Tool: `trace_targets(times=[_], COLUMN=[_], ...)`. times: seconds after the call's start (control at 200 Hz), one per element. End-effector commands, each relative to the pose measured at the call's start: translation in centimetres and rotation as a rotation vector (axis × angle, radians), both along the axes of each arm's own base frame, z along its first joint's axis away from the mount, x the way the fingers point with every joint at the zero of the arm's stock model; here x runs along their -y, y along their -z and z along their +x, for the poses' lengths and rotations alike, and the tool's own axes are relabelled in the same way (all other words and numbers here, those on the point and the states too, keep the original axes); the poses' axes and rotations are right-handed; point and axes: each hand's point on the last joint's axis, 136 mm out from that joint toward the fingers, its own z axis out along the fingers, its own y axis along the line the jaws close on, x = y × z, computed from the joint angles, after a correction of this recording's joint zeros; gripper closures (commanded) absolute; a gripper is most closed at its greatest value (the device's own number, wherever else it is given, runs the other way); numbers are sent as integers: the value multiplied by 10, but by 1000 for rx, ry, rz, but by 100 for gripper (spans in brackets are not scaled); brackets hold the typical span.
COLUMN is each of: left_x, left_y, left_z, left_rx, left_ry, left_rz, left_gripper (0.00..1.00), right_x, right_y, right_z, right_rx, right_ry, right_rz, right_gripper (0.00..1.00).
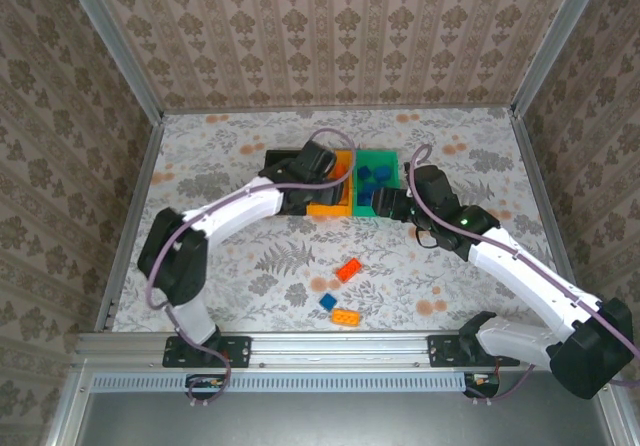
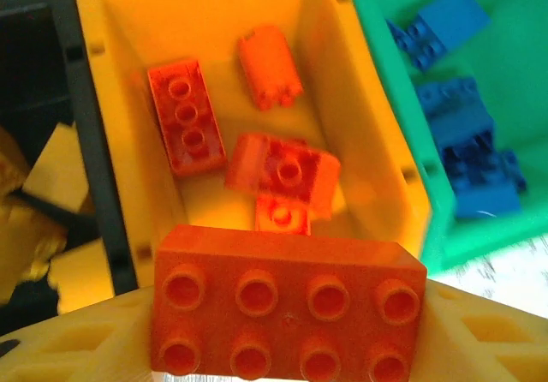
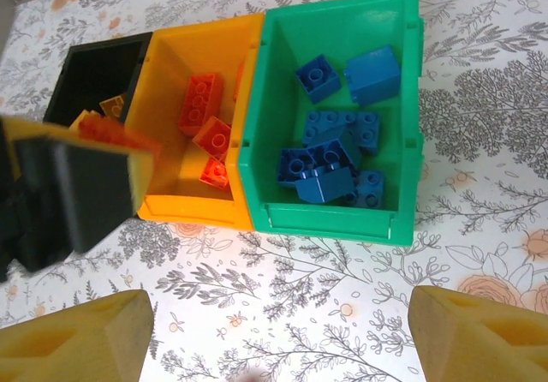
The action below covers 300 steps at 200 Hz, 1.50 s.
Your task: Sort the legos into containers by color
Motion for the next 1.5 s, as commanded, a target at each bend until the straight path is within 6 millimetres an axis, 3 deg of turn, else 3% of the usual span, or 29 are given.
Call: trace_targets(times=[0.0,0.075,0.16,0.305,0.455,0.63,0.785,0.8,0.815,1.035,1.24,1.495], left_x=[12,17,22,25,12,-24,-58,-62,-64,-100,-115,-128], left_y=[2,6,5,-27,-70,-93,-80,-77,-75,-44,-28,-26], left_z=[20,29,34,33,12,-31,-70,-73,-76,-103,-111,-114], left_rx=[16,7,1,39,91,120,93,90,87,40,16,23], left_ry=[23,21,20,16,4,-18,-56,-63,-68,-147,-187,-217], left_rz=[22,29,27,-40,-148,-206,-200,-197,-196,-176,-158,-139], left_gripper=[34,30,14,4,0,0,0,0,0,0,0,0], right_x=[3,3,0,-16,-45,-89,-111,-112,-113,-111,-110,-108], right_y=[4,9,14,27,54,95,134,136,139,158,175,185], right_z=[-7,-10,-13,-22,-35,-58,-73,-74,-74,-76,-82,-84], right_rx=[-18,-31,-51,-89,-157,-255,-335,-338,-342,-356,-404,-427], right_ry=[5,-7,-31,-118,-236,-388,-464,-470,-475,-487,-510,-518], right_rz=[13,12,12,26,-34,-116,-205,-213,-223,-366,-429,-461], right_gripper=[20,20,19,18,17,16,14,3,0,0,5,19])
